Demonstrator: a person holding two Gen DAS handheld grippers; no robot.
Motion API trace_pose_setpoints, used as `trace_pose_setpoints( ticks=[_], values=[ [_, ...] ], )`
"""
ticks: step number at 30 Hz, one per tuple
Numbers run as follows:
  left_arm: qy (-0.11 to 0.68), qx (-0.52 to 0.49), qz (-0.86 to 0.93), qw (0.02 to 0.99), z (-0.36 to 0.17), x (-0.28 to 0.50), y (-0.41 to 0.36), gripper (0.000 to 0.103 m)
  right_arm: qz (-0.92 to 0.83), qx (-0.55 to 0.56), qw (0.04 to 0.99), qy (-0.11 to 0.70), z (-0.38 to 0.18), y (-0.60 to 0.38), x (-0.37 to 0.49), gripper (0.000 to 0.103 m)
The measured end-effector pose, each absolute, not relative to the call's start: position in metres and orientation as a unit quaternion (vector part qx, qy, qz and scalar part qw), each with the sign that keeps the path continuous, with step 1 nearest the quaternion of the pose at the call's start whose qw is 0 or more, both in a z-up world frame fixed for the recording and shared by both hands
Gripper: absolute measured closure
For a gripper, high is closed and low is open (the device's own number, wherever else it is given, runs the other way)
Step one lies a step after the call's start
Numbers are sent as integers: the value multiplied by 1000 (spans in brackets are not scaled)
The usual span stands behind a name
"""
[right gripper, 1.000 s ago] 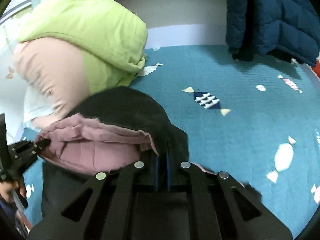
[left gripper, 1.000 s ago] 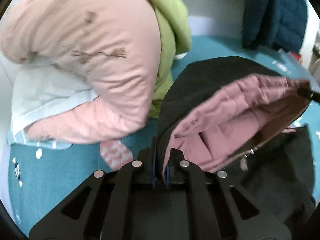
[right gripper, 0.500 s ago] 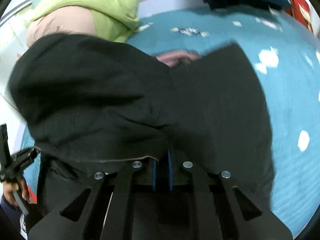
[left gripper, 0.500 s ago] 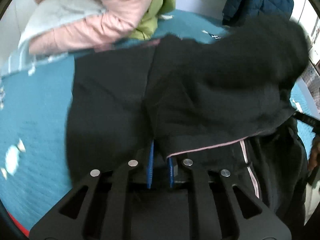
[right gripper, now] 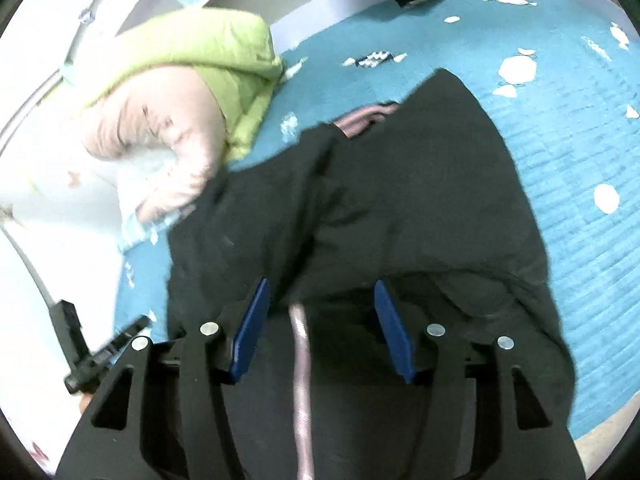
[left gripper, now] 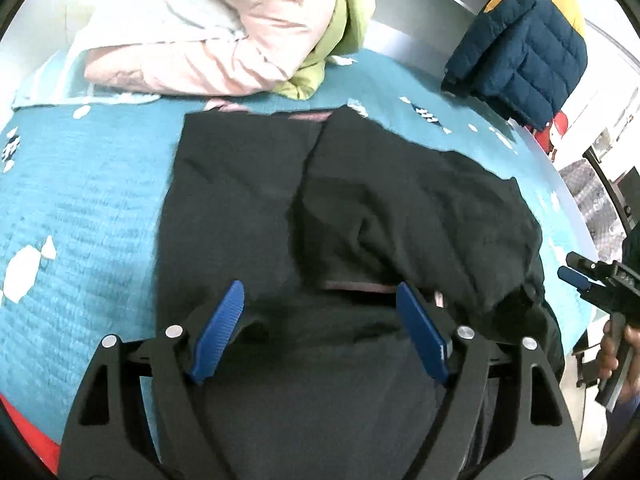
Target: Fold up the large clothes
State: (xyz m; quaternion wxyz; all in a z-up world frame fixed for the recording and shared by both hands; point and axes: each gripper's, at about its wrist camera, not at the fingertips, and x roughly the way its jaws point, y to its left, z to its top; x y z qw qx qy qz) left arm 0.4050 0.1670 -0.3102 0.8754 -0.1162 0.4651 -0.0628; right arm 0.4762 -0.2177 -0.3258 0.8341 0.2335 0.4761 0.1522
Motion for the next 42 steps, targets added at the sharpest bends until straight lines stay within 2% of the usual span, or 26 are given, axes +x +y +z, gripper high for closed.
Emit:
trace_pose_setpoints(
  ticks=[3,6,7,8,9,11,13,16,19,23,29,31,32,36,42],
  values=[
    [450,-105,-58,885,-299,428,147,23,157,218,855,444,-308,-189,499,51],
    [429,-110,-81,893,-289,449,124,23,180,180,867,429,-305,-154,526,64],
    [428,-103,-84,894,-291,456,114,22,180,172,866,433,-309,-149,532,74],
    [433,-93,-84,893,-295,462,107,14,177,159,864,443,-319,-140,542,78],
    [460,-71,-74,882,-309,472,97,14,173,145,860,458,-331,-135,548,84],
    [536,-44,-54,842,-346,486,88,14,151,128,836,511,-363,-131,557,87],
    [567,-40,-50,822,-378,480,89,14,146,119,799,571,-403,-130,551,93],
    [544,0,-57,837,-396,466,80,13,150,126,798,570,-439,-138,535,93],
    [533,6,-43,845,-399,460,76,13,145,160,795,566,-443,-146,533,94],
    [534,9,-43,844,-406,460,73,13,144,134,801,565,-445,-140,534,94],
    [547,-32,-103,830,-372,468,93,13,180,159,797,554,-413,-148,537,86],
    [532,-51,-125,836,-356,468,107,12,205,161,800,540,-392,-152,542,60],
    [520,-58,-135,841,-345,470,118,12,210,158,802,536,-384,-153,544,54],
    [504,-48,-105,856,-322,492,157,10,221,113,824,510,-340,-155,565,40],
    [519,-47,-11,853,-321,557,234,10,138,51,844,516,-319,-192,634,38]
  ],
)
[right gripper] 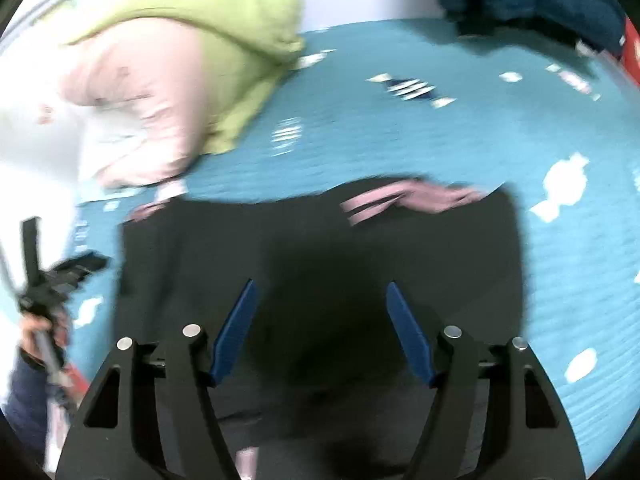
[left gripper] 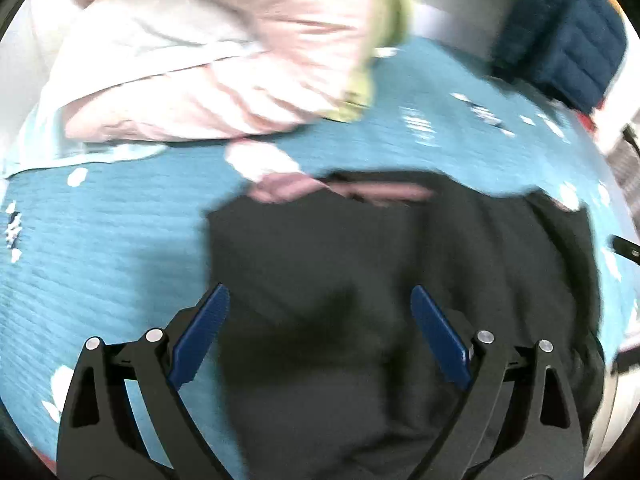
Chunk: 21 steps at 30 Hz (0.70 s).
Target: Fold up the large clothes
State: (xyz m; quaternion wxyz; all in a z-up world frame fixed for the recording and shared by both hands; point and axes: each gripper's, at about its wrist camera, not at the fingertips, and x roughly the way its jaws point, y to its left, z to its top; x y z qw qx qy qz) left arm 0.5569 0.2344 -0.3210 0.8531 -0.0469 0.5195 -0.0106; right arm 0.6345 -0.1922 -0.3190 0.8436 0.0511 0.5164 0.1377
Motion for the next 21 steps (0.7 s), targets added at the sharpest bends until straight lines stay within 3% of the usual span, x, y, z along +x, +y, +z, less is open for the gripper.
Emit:
trace_pose_setpoints(
  ticks=[7,11,21],
  values=[
    [565,-54,11,823,-349,638,274,10,49,-29,827,559,-340,-240,722,38],
    [615,-7,22,788,-384,671,268,11,28,-52,794,604,-365,-253,756,38],
    [640,-9,3,768,-409,684,268,11,22,-76,743,665,-409,-267,785,32]
  ],
)
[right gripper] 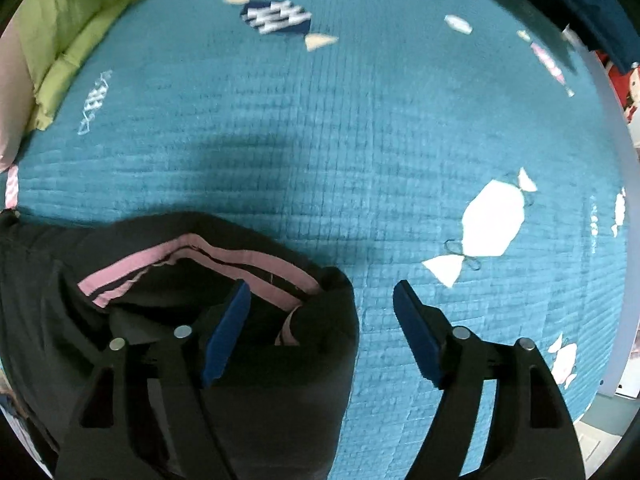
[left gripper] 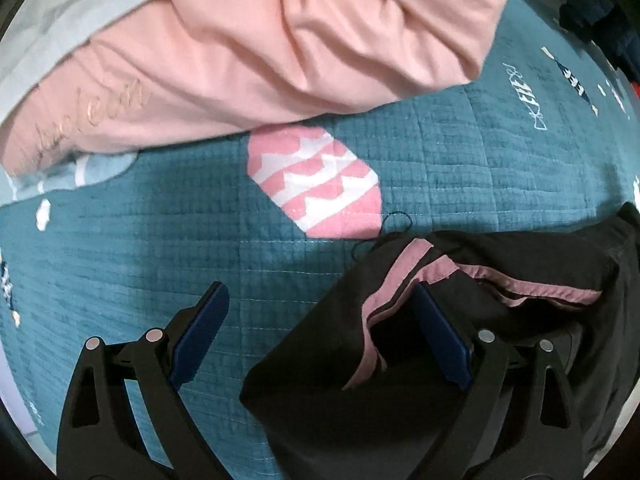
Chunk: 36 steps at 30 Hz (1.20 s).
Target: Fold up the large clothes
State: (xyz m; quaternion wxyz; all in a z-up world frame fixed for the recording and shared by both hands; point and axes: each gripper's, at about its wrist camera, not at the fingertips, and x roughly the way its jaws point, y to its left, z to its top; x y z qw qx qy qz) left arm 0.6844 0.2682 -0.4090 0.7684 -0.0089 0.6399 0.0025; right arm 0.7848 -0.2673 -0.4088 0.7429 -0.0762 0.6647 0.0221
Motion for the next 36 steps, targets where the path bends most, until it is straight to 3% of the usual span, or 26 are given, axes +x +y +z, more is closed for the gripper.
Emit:
trace_pose_setpoints(
  ticks=[6,9,11,12,13,14,15,16,20,25,36],
  values=[
    [662,-25,-8,749,-418,693,276,10,64,-74,711,696,-433,-258,793,31],
    [672,-39,-11,740,-425,695,279,10,67,-92,689,716,-455,-253,797,26],
    [672,-42,-13,739,-429,694,281,10,59,-90,696,709,-463,-254,797,31],
    [673,-43,-15,738,-429,695,281,11,60,-83,705,701,-463,-253,796,41],
    [671,-43,-19,740,-429,695,282,15,64,-83,709,698,-464,-252,794,49],
    [669,-49,-37,740,-428,694,280,39,70,-94,716,689,-463,-248,790,53],
    [669,-61,-61,739,-426,693,280,54,71,-98,719,685,-460,-246,788,64],
    [666,-58,-75,740,-422,692,276,62,71,-93,722,682,-457,-247,786,72],
    [658,25,-76,748,-413,684,252,81,77,-95,742,659,-445,-245,774,80],
    [624,42,-57,778,-392,672,243,87,56,-143,794,589,-422,-236,748,83],
    [550,7,-34,835,-311,642,234,87,29,-117,855,504,-343,-218,722,84]
  ],
)
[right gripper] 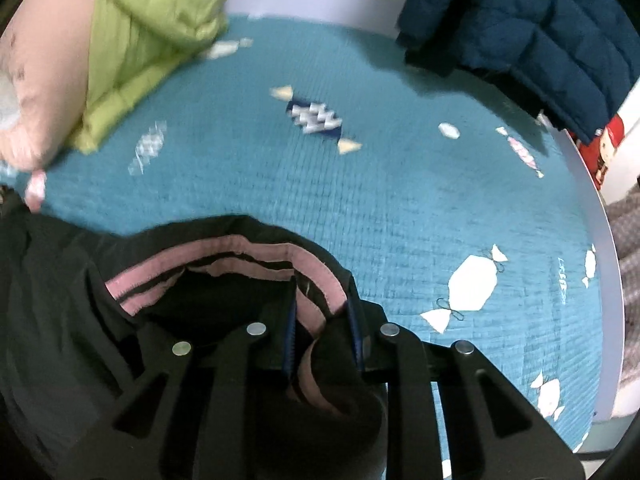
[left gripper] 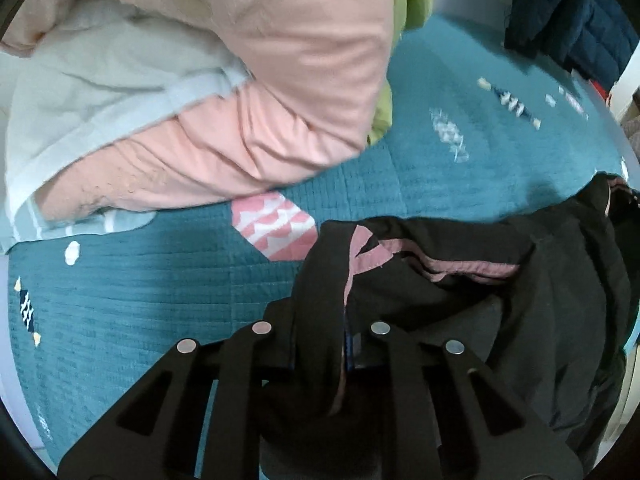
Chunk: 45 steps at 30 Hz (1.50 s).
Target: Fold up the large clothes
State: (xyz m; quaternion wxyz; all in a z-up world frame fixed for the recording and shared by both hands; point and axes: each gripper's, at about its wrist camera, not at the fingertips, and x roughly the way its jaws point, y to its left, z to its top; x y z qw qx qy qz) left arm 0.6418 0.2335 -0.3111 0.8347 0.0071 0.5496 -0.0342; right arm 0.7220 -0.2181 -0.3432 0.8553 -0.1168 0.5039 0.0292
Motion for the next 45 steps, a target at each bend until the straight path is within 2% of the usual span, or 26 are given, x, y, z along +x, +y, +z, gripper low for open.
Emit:
trace_pose_setpoints(
  ticks=[4,9,17,21,32,41,42,45],
  values=[
    [523,0,-44,852,-277,622,238,87,33,-106,874,473,-308,-216,704,84],
    [487,-7,-62,871,-237,563,246,87,55,-75,894,438,-259,-231,645,84],
    [456,8,-84,886,-209,430,231,88,82,-27,907,412,-224,-261,512,83],
    [451,-1,-83,889,-214,366,231,88,90,-22,913,398,-215,-270,451,83],
    [488,-27,-63,870,-273,236,220,87,103,-5,880,463,-255,-288,321,82],
    [560,-3,-57,827,-343,175,206,81,89,22,821,563,-343,-304,264,78],
    [564,6,-55,824,-347,171,203,81,87,25,809,580,-353,-305,262,75],
    [564,21,-55,824,-349,157,198,79,80,21,787,611,-369,-306,252,76]
  ],
)
